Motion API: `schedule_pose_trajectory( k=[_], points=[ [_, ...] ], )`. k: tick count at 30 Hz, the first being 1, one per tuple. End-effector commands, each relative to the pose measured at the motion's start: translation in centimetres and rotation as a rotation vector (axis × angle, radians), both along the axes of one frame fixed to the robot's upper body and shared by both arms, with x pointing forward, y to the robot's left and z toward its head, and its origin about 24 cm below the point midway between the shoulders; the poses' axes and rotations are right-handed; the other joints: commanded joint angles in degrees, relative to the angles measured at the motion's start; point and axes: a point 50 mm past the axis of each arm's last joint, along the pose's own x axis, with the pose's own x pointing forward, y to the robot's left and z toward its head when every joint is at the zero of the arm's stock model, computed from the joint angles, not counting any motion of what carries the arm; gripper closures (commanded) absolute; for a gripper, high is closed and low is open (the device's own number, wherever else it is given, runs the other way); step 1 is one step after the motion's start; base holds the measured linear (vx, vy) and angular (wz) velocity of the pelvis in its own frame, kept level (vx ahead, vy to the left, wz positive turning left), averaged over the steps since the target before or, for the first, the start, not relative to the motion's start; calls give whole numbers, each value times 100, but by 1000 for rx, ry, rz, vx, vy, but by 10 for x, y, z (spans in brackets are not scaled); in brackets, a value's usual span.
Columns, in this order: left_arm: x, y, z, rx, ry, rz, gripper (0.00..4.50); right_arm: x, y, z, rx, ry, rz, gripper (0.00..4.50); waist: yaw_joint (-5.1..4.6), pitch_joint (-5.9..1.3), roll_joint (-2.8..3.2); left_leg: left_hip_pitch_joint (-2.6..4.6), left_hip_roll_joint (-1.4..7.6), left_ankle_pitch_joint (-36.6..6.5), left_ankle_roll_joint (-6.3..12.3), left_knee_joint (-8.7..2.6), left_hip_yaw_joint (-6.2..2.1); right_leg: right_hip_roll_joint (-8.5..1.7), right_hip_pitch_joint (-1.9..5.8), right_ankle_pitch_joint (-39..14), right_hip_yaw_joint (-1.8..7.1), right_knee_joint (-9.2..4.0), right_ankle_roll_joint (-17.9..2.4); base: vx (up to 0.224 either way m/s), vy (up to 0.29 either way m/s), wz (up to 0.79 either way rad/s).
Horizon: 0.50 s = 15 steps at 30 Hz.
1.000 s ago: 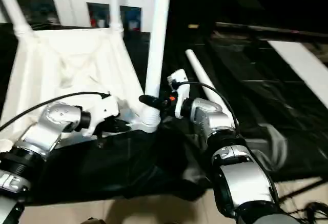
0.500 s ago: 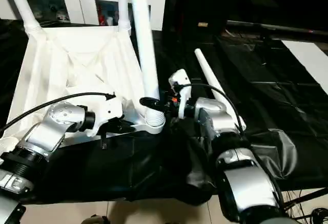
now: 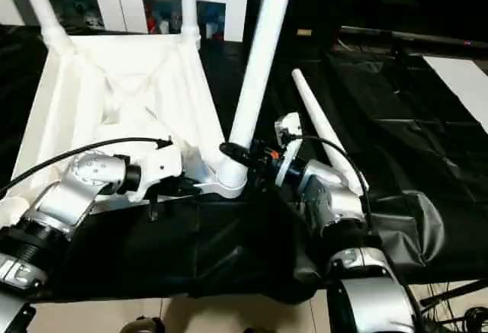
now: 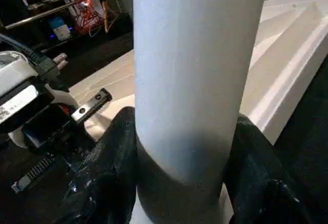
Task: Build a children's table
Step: Insert table leg to table base
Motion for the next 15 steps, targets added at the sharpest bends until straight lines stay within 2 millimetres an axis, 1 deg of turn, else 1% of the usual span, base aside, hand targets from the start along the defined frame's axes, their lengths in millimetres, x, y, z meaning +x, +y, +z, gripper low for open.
schedule_pose_trajectory(
  k=[1, 3, 4, 5, 12, 14, 15],
  points=[
    [1, -1, -1, 4, -23, 9, 450, -5, -8, -13, -87, 17, -18, 266, -37, -260, 8, 115, 209, -1050, 325, -331, -50, -390, 189, -937, 274, -359, -1136, 0, 0, 0],
    [1, -1, -1, 3, -24, 12, 450, -7, -8, -15, -108, 11, -16, 266, -38, -255, 15, 119, 209, -1085, 310, -337, -55, -390, 188, -1007, 276, -368, -1103, 0, 0, 0],
    [1, 0, -1, 6, -25, 16, 450, -8, -9, -16, -115, 9, -17, 266, -39, -252, -4, 121, 208, -1102, 312, -338, -54, -385, 189, -1048, 276, -374, -1084, 0, 0, 0],
    [1, 1, -1, 7, -24, 17, 450, -9, -10, -16, -115, 11, -20, 266, -36, -252, 1, 117, 208, -1076, 313, -340, -58, -384, 194, -1033, 277, -368, -1062, 0, 0, 0],
    [1, 2, -1, 15, -27, 14, 450, -7, -17, -20, -129, 26, -80, 266, -38, -266, 8, 115, 200, -1016, 336, -325, -53, -381, 202, -895, 277, -354, -1100, 0, 0, 0],
    [2, 3, -1, 16, -28, 18, 450, -8, -20, -23, -126, 29, -104, 266, -36, -266, 26, 114, 201, -1030, 331, -324, -57, -382, 203, -885, 275, -348, -1120, 0, 0, 0],
    [2, 2, -1, 16, -28, 21, 450, -11, -23, -28, -125, 33, -133, 266, -33, -268, 28, 122, 202, -1048, 325, -318, -51, -384, 197, -871, 280, -353, -1115, 0, 0, 0]
  ],
)
